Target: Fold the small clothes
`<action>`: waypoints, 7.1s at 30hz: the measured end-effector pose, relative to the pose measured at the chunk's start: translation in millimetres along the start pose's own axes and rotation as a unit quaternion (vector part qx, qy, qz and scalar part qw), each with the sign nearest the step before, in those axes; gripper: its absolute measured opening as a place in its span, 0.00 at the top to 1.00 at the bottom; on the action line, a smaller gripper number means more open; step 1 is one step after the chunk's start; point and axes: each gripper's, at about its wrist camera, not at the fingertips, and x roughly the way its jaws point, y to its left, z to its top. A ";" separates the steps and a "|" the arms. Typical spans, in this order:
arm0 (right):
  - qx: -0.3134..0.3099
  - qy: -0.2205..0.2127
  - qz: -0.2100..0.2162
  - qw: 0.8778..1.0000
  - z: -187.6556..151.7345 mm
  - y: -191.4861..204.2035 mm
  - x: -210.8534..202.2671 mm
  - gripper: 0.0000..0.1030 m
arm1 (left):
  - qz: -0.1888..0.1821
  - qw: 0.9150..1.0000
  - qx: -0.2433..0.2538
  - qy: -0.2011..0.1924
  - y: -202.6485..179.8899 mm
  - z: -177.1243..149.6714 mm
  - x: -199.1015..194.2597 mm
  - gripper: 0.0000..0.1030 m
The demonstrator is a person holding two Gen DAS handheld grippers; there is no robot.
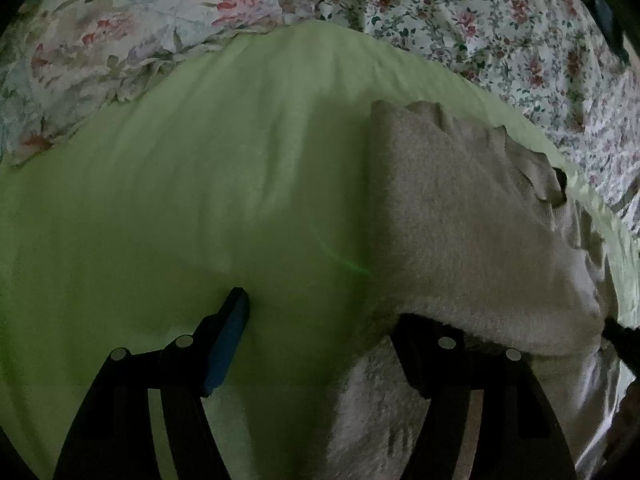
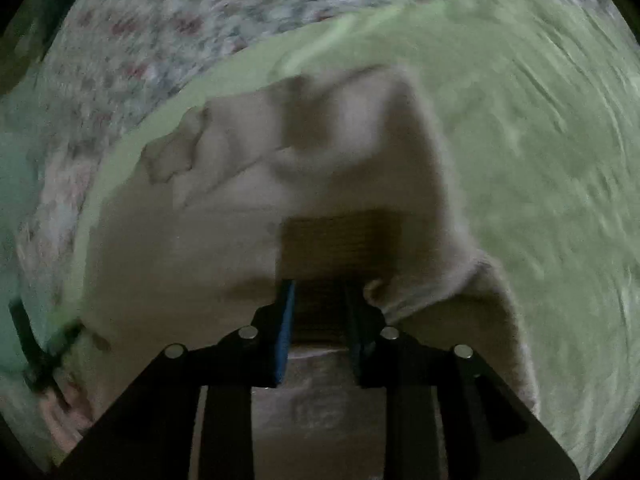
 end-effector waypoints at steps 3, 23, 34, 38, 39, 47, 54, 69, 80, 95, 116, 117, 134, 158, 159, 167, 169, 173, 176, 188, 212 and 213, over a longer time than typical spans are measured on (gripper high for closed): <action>0.002 -0.028 -0.008 1.000 -3.2 -1.4 -23.2 0.73 | 0.000 1.000 0.007 0.008 0.4 -3.4 -6.5 0.32; -0.047 -0.034 0.060 0.997 -135.1 -37.6 -157.1 0.42 | -0.151 0.982 0.087 0.073 25.1 -163.0 -133.2 0.32; -0.042 0.024 0.087 0.995 -205.9 -94.8 -194.6 0.39 | -0.287 0.946 0.062 0.139 16.5 -251.2 -148.5 0.31; -0.060 0.050 0.127 0.989 -226.8 -96.2 -193.2 0.39 | -0.309 0.938 0.067 0.142 11.4 -256.2 -146.5 0.31; -0.064 0.054 0.134 0.987 -229.2 -94.4 -190.8 0.39 | -0.314 0.936 0.069 0.145 10.9 -255.6 -145.8 0.31; -0.091 0.059 0.180 0.978 -240.8 -64.7 -159.1 0.45 | -0.306 0.934 0.109 0.147 0.3 -257.2 -139.1 0.76; -0.080 0.067 0.167 0.980 -246.3 -80.6 -163.9 0.91 | -0.292 0.941 0.124 0.120 11.9 -262.5 -153.5 0.94; -0.046 -0.081 0.316 0.944 -170.2 -67.4 -244.0 0.91 | -0.345 0.931 0.100 -0.068 16.1 -160.1 -256.6 0.94; -0.046 -0.125 0.257 0.957 -42.0 -28.0 -195.3 0.91 | -0.301 0.943 0.085 -0.117 -29.0 -23.3 -187.0 0.94; -0.026 -0.091 0.108 0.990 81.0 -14.3 -24.4 0.91 | -0.179 0.982 0.048 -0.037 -66.6 83.0 0.9 0.94; -0.198 -0.014 0.157 0.967 15.2 68.6 -26.6 0.54 | -0.214 0.963 0.162 0.025 -143.0 1.8 -3.4 0.43; -0.223 0.017 0.157 0.962 13.2 78.1 -14.1 0.54 | -0.205 0.964 0.169 0.028 -148.2 6.5 3.3 0.43; -0.086 -0.074 -0.013 0.993 64.1 11.2 -22.2 0.55 | -0.118 0.992 -0.008 -0.043 -48.0 80.2 -5.7 0.23; -0.043 -0.019 0.087 0.995 -90.1 27.5 -67.9 0.47 | -0.203 0.976 -0.074 0.039 -46.4 -109.2 -60.6 0.23; -0.042 -0.019 0.087 0.995 -90.4 26.6 -69.2 0.47 | -0.202 0.975 -0.080 0.036 -46.3 -106.1 -58.4 0.23; -0.042 -0.020 0.088 0.995 -92.0 25.7 -71.2 0.46 | -0.194 0.973 -0.122 0.022 -41.4 -88.0 -40.3 0.22; -0.041 -0.019 0.088 0.995 -92.4 26.2 -70.8 0.46 | -0.184 0.975 -0.124 0.016 -41.4 -81.8 -36.5 0.22; -0.041 -0.018 0.089 0.995 -90.6 26.4 -70.3 0.46 | -0.154 0.980 -0.127 0.004 -43.6 -63.1 -25.7 0.26; -0.045 -0.019 0.091 0.995 -81.4 26.3 -68.1 0.45 | -0.130 0.984 -0.119 0.002 -47.1 -51.3 -19.8 0.30; -0.061 -0.014 0.123 0.990 -6.8 25.8 -45.3 0.42 | -0.156 0.985 -0.013 -0.074 -112.4 -7.0 -65.2 0.88; -0.106 0.146 0.276 0.944 59.3 138.7 79.8 0.74 | -0.194 0.958 0.206 -0.037 -256.1 -47.5 -40.8 0.92; -0.116 0.150 0.267 0.945 60.7 143.8 80.6 0.79 | -0.194 0.957 0.210 -0.038 -255.7 -48.6 -45.6 0.92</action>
